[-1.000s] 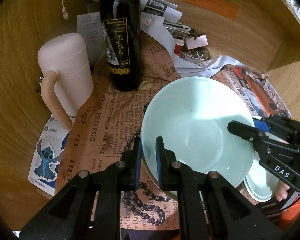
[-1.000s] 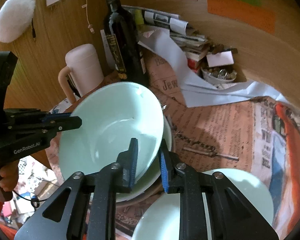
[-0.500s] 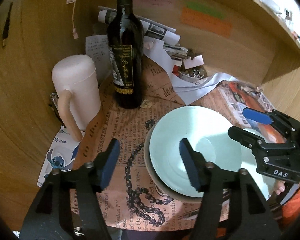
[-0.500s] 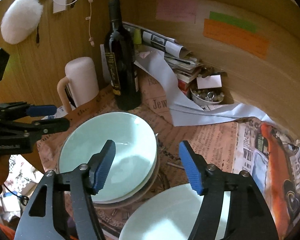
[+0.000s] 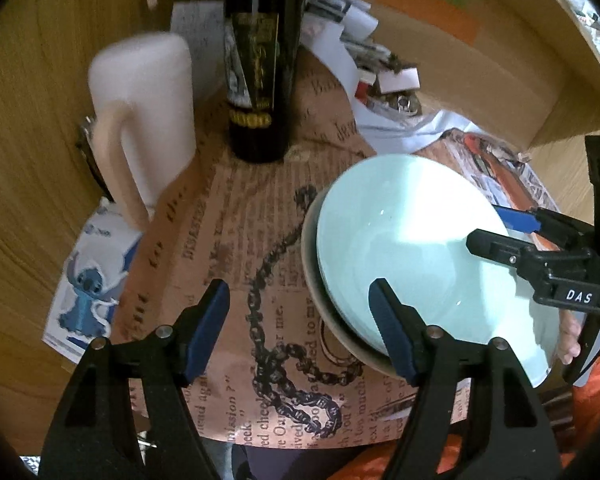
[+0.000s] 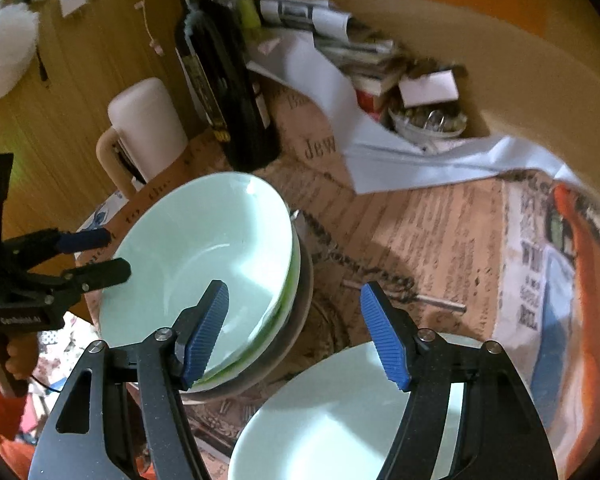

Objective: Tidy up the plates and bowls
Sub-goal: 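Close the left tool on the stack rim while the right tool grips it too, then lift the whole plate and bowl stack with both tools and carry it across the newspaper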

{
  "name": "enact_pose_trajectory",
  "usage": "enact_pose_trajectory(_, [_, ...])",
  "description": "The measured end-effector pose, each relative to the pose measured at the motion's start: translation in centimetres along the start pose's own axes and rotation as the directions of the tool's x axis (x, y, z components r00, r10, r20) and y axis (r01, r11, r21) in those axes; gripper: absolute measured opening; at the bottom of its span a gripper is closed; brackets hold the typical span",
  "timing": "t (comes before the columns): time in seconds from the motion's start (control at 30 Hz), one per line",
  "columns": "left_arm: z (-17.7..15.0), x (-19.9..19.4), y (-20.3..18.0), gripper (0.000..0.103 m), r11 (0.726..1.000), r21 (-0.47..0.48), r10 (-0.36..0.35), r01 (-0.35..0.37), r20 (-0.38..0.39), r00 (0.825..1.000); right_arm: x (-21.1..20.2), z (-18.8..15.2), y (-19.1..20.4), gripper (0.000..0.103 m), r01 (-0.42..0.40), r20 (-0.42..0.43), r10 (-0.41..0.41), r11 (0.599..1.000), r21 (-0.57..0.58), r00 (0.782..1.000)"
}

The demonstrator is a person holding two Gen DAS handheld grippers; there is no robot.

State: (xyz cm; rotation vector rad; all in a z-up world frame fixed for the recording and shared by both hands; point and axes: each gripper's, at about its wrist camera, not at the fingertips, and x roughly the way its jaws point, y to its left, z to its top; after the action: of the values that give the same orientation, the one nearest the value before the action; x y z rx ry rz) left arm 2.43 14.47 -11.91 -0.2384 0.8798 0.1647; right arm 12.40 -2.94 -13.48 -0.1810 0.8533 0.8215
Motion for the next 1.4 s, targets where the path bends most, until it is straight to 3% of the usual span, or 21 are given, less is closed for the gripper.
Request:
enact_pose_trajectory(0.13, [-0.1, 0.8, 0.1, 0.072, 1.0, -0.011, -0.013, 0.013, -0.013, 1.0, 0.8, 0.1, 0.2, 0.065, -0.017, -0.034, 0.017, 1.0, -0.004, 0.999])
enact_pose_trajectory(0.3, [-0.1, 1.4, 0.0, 0.071, 0.999, -0.011, -0.046, 0.046, -0.021, 0.999, 1.8, 0.3, 0.4, 0.053, -0.053, -0.076, 0.053, 0.999, 0.008, 0.996])
enact_pose_trajectory(0.4, [0.0, 1.8, -0.1, 0.064, 0.997, -0.013, -0.073, 0.073, -0.028, 0.997, 2.5, 0.3, 0.4, 0.043, -0.072, -0.106, 0.074, 0.997, 0.019, 0.992])
enact_pose_trajectory(0.77, [-0.1, 2.9, -1.2, 0.043, 0.989, 0.001, -0.145, 0.146, -0.071, 0.987, 3.2, 0.3, 0.4, 0.042, -0.087, -0.116, 0.092, 0.995, 0.047, 0.989])
enact_pose_trajectory(1.0, [-0.4, 2.7, -2.6, 0.041, 0.998, 0.047, -0.038, 0.04, -0.05, 0.998, 2.8, 0.2, 0.4, 0.036, -0.053, -0.093, 0.058, 0.997, 0.05, 0.994])
enact_pose_trajectory(1.13, [-0.2, 2.7, -2.6, 0.039, 0.999, 0.033, -0.024, 0.025, -0.056, 0.998, 2.6, 0.2, 0.2, 0.03, -0.048, -0.086, 0.053, 0.997, 0.058, 0.995])
enact_pose_trajectory(1.4, [0.0, 2.6, -2.8, 0.039, 1.0, 0.009, 0.002, -0.002, -0.062, 0.998, 2.1, 0.3, 0.0, 0.03, -0.062, -0.065, 0.067, 0.994, 0.088, 0.996])
